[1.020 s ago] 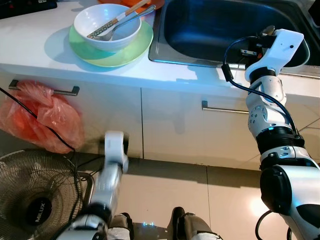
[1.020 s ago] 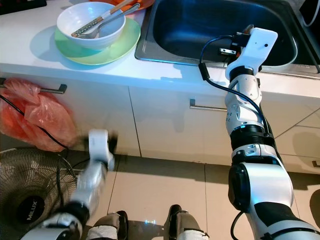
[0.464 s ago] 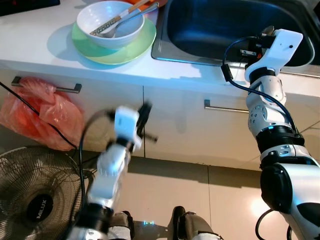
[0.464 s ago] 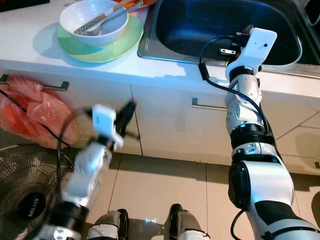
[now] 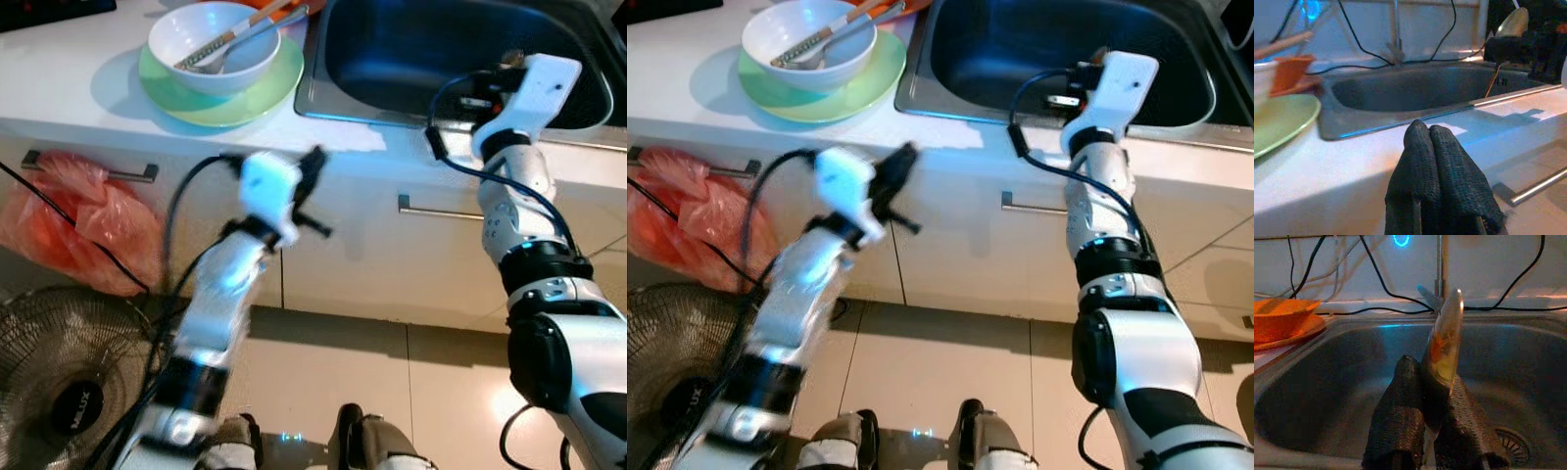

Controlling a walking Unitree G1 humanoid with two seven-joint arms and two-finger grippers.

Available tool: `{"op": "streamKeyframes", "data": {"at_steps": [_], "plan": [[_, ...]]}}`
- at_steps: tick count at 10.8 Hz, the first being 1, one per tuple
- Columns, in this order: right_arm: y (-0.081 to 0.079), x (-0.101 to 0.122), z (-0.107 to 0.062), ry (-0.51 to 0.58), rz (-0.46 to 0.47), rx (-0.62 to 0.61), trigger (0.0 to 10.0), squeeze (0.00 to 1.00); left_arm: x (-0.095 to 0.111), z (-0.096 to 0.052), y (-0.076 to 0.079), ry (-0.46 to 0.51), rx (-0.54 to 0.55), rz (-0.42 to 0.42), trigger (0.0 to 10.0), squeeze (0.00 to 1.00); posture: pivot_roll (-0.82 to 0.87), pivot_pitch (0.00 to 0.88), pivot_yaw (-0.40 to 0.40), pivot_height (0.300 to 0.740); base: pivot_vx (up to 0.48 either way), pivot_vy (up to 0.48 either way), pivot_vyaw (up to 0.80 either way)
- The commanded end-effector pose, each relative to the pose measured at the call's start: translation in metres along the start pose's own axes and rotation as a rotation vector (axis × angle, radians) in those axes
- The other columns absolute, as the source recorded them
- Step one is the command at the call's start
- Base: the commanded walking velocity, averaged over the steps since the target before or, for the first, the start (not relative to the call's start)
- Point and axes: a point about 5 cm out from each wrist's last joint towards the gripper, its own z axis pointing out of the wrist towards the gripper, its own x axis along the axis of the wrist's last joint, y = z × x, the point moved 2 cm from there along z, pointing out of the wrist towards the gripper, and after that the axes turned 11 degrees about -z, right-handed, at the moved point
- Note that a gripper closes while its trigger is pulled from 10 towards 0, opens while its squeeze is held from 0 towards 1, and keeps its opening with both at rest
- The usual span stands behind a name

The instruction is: Kitchen organization

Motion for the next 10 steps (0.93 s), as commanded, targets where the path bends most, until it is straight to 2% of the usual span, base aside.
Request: {"op": "streamKeyframes", "data": {"at_steps": [1, 7, 8, 10], "plan": [[-0.005, -0.0102, -0.002, -0.052, -0.012, 0.029, 10.0, 0.0, -0.0012, 0.0063, 0.0035, -0.014, -0.006, -0.013, 10.0, 0.0, 0.19, 0.228, -0.058, 0.74, 0.0, 0.0, 0.0], [-0.0106, -0.0089, -0.0004, -0.051, -0.011, 0.057, 10.0, 0.0, 0.0015, 0.0116, 0.0047, -0.031, 0.011, -0.014, 10.0, 0.0, 0.19, 0.231, -0.057, 0.74, 0.0, 0.0, 0.0], [-0.011, -0.01, -0.0006, -0.057, -0.009, 0.058, 10.0, 0.0, 0.0015, 0.0117, 0.0042, -0.037, 0.018, -0.011, 10.0, 0.0, 0.19, 0.23, -0.058, 0.74, 0.255, 0.0, 0.0], [-0.0114, -0.0114, -0.0007, -0.065, 0.001, 0.06, 10.0, 0.0, 0.0046, 0.0128, 0.0012, -0.028, 0.025, -0.01, 10.0, 0.0, 0.19, 0.228, -0.06, 0.74, 0.311, 0.0, -0.8]]}}
